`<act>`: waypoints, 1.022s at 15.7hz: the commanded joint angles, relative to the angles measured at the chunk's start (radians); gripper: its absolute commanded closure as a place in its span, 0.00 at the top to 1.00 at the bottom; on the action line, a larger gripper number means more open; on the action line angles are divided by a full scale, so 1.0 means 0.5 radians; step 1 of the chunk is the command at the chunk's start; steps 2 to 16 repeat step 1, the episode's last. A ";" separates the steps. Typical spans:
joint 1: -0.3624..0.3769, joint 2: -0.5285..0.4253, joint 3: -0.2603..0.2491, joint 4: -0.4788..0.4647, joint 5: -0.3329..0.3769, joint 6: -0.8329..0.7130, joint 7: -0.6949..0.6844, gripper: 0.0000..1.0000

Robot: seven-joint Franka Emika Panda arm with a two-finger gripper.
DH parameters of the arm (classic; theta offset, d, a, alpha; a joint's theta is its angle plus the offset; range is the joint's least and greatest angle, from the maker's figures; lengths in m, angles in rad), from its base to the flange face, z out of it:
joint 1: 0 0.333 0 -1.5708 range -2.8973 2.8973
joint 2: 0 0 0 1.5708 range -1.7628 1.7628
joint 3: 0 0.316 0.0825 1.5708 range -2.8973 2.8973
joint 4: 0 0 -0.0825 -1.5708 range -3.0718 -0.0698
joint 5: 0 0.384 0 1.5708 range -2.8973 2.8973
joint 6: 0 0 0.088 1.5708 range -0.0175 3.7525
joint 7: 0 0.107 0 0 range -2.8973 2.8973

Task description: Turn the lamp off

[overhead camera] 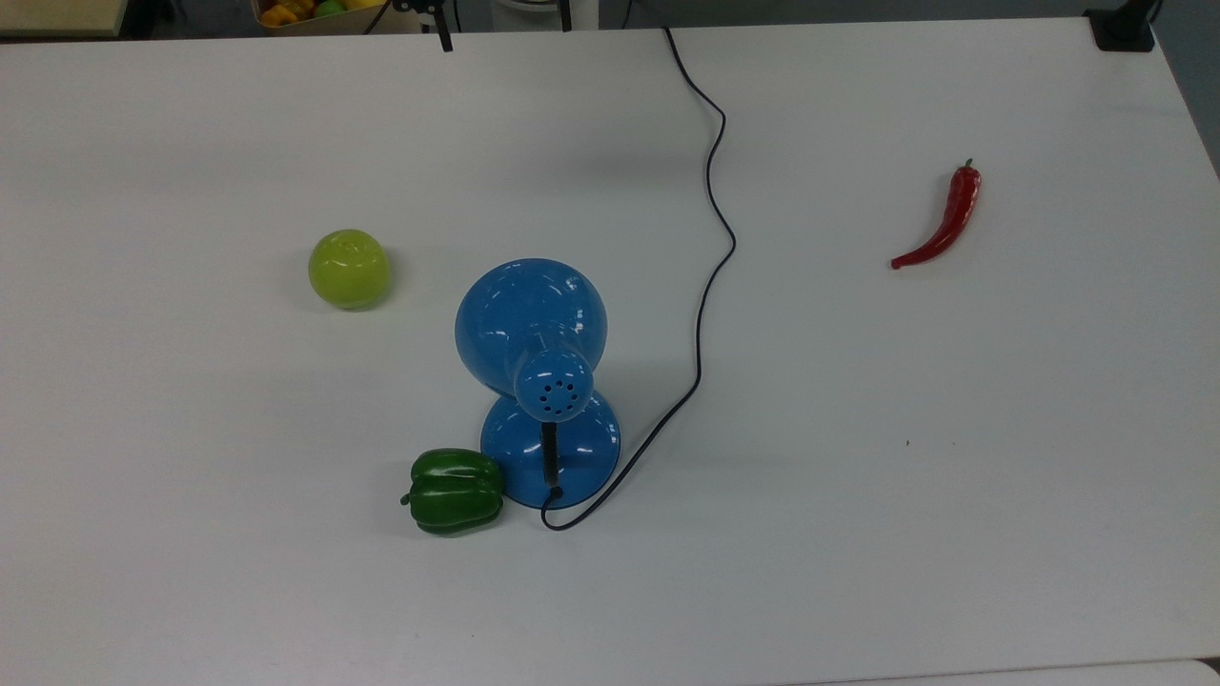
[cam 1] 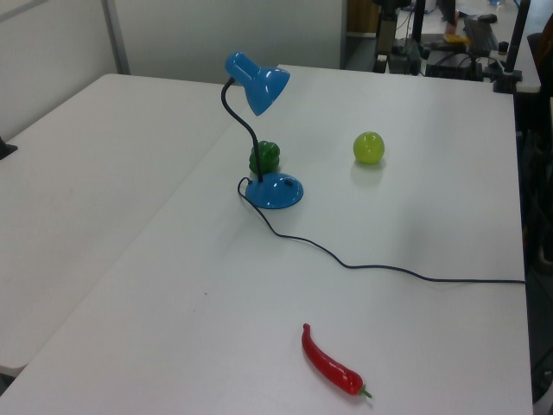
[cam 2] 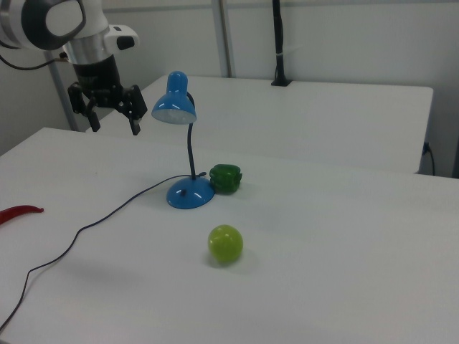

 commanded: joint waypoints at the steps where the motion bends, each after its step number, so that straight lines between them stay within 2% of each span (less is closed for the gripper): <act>1: 0.007 -0.023 -0.005 -0.032 0.016 0.042 -0.025 1.00; 16: 0.007 -0.023 -0.005 -0.032 0.016 0.042 -0.025 1.00</act>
